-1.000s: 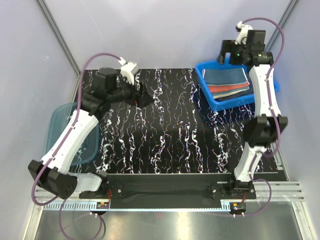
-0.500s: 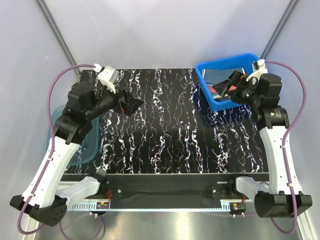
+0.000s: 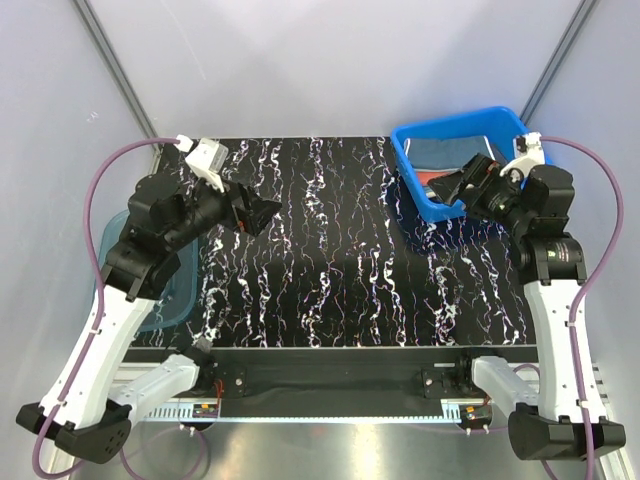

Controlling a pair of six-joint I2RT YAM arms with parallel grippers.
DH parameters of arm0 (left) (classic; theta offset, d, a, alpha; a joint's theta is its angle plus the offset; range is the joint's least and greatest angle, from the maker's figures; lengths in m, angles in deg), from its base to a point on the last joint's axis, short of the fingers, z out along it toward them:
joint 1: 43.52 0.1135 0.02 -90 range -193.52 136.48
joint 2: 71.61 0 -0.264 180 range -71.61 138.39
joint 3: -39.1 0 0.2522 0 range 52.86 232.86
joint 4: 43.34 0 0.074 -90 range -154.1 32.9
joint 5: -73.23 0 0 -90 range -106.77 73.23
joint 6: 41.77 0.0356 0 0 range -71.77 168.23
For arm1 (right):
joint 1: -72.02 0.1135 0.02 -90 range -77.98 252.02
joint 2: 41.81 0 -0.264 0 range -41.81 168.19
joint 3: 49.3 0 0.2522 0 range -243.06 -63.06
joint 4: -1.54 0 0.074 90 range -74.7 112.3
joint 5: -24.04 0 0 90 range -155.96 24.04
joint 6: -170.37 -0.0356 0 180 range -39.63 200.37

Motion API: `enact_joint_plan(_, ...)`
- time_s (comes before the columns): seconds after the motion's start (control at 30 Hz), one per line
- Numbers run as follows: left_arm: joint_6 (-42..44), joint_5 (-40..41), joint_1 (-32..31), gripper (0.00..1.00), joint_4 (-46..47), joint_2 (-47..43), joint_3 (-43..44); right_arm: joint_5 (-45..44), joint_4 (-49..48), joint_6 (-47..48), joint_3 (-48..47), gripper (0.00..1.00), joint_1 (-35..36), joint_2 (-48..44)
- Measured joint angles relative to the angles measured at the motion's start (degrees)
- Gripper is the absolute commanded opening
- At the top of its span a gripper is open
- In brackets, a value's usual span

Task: Fold and stack the towels
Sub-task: Neatly place the folded towel into the bin

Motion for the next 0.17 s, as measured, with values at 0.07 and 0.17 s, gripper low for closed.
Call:
enact_joint_plan(0.07,-0.2,0.0,0.0,0.99,0.0,0.0,0.0,-0.2,0.0,0.0,0.0,1.00,0.0,-0.4)
enact_joint_plan(0.17,-0.2,-0.1,0.0,0.99,0.0,-0.3,-0.2,-0.3,0.1,-0.1,0.0,1.00,0.0,-0.7)
